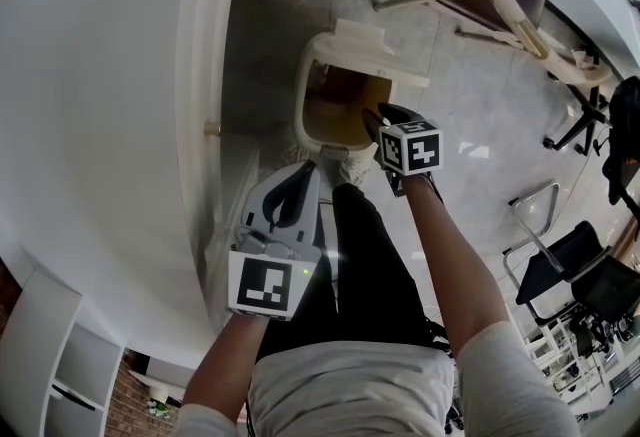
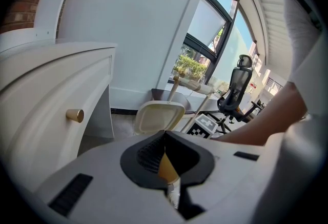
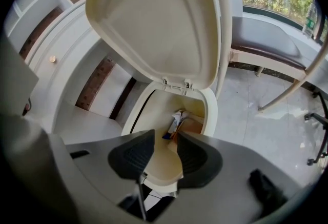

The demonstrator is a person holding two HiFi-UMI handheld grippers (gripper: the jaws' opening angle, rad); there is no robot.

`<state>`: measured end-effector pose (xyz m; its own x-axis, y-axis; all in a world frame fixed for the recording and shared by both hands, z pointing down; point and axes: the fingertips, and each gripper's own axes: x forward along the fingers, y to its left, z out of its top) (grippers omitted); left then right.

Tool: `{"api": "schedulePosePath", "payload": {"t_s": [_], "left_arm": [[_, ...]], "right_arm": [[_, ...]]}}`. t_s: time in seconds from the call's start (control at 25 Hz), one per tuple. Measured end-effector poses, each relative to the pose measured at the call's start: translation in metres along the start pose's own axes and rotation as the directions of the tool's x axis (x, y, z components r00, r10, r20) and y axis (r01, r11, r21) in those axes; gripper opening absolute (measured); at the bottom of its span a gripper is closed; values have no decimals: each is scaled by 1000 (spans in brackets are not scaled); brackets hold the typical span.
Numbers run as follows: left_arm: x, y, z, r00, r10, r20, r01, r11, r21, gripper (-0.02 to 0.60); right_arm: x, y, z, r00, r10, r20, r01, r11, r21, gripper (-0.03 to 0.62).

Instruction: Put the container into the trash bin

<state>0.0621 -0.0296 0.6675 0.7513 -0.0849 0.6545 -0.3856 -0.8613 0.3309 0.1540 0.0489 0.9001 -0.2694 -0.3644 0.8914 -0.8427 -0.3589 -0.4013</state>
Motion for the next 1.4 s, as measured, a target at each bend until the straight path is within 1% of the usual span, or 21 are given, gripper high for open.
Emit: {"api": "schedulePosePath", "payload": {"t_s": [0.16, 0.32, 0.44, 0.6, 0.84, 0.96, 1.08, 1.2, 1.4], "left_arm": [[-5, -1, 5, 1000, 9, 9, -9, 1000, -1, 15], [-14, -4, 12, 1000, 14, 20, -14, 1000, 17, 15], [-23, -8, 18, 1000, 17, 10, -18, 1000, 16, 15], [-34, -11, 29, 999, 28, 21, -28, 999, 19, 15], [-51, -20, 42, 999, 46, 29, -47, 999, 14, 15], [-60, -25, 52, 998, 48, 37, -49, 999, 17, 15], [-70, -28, 61, 998, 46, 46, -48, 999, 21, 15], [-80, -32, 72, 998, 44, 47, -45, 999, 22, 15], [-96, -44, 89, 998, 33, 55, -34, 999, 34, 15]], "right_arm": [[-8, 11, 4, 1000, 27, -3, -28, 999, -30, 133], [-21, 28, 5, 997, 69, -15, -70, 995, -75, 130], [-35, 38, 7, 996, 83, -14, -84, 991, -106, 97], [-56, 46, 19, 996, 82, 22, -79, 988, -129, 52], [-99, 68, 34, 991, 119, 65, -107, 979, -173, 32], [-123, 78, 42, 986, 134, 96, -114, 975, -189, 29], [-153, 92, 56, 977, 154, 146, -125, 974, -190, 29], [-188, 107, 73, 963, 176, 206, -138, 972, -188, 29], [-246, 128, 89, 937, 207, 280, -153, 967, -202, 28]]}}
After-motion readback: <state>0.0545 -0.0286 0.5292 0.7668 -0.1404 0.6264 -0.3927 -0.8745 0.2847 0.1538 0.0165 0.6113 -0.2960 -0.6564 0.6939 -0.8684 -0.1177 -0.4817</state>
